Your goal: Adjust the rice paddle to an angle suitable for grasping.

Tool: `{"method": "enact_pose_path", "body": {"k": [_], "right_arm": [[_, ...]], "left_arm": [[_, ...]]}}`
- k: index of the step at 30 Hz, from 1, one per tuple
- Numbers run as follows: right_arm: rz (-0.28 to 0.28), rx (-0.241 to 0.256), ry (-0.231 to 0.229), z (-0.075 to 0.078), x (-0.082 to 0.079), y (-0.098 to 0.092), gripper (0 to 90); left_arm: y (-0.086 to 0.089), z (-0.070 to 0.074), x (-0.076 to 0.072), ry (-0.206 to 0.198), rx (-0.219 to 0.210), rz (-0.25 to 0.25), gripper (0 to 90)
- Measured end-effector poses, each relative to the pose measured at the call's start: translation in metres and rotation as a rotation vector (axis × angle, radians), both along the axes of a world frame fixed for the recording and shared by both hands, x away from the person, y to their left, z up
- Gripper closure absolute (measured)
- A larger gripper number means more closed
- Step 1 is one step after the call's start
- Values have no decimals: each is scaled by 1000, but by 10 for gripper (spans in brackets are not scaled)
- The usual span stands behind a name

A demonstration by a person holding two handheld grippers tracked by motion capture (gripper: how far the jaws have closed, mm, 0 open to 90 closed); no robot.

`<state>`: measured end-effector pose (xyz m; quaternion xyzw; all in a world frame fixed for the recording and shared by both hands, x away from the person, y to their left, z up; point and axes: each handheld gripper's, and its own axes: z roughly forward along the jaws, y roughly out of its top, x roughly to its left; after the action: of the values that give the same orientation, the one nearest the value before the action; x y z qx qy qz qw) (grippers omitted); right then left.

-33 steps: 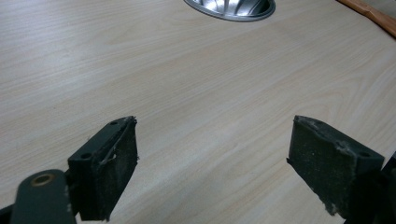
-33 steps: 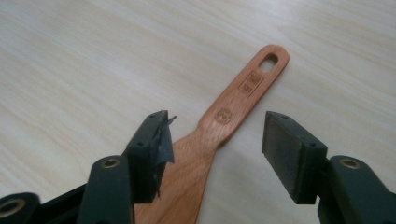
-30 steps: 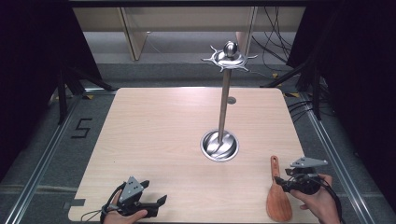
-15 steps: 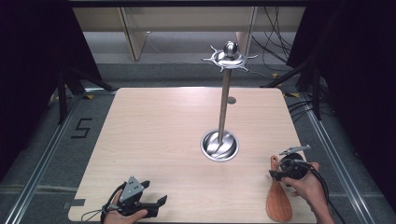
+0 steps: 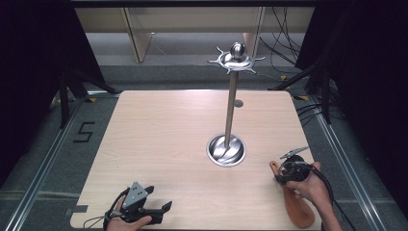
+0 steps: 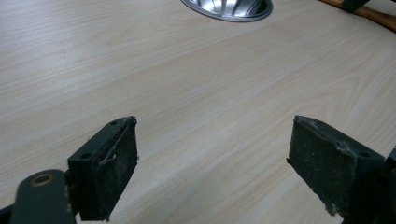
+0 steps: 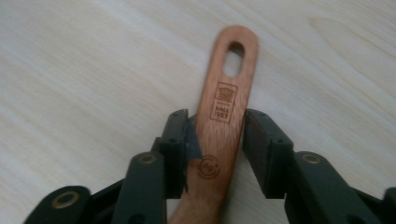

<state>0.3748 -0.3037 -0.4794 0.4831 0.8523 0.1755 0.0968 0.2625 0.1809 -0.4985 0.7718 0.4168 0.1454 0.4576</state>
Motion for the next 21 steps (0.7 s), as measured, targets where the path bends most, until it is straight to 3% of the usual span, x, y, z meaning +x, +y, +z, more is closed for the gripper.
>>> {"method": "enact_pose_path", "body": {"k": [4,8,12,15,17,21], "right_arm": [[60,-35,5,1,-1,7,660],[113,-51,58,3,-6,18,660],[263,-75,58,3,-5,35,660],[330,-103,119,5,-4,49,660],[339,-145,136,6,-2,54,659],[365,-167,171,6,1,55,657]], "left_arm": [[0,-1,0,2,-2,7,148],[-1,0,-1,1,-11,8,148],[-1,-1,0,0,-11,8,148],[0,-1,0,-1,-10,12,147],[0,-1,0,-1,-11,10,148],[0,-1,0,0,-11,7,148]]}}
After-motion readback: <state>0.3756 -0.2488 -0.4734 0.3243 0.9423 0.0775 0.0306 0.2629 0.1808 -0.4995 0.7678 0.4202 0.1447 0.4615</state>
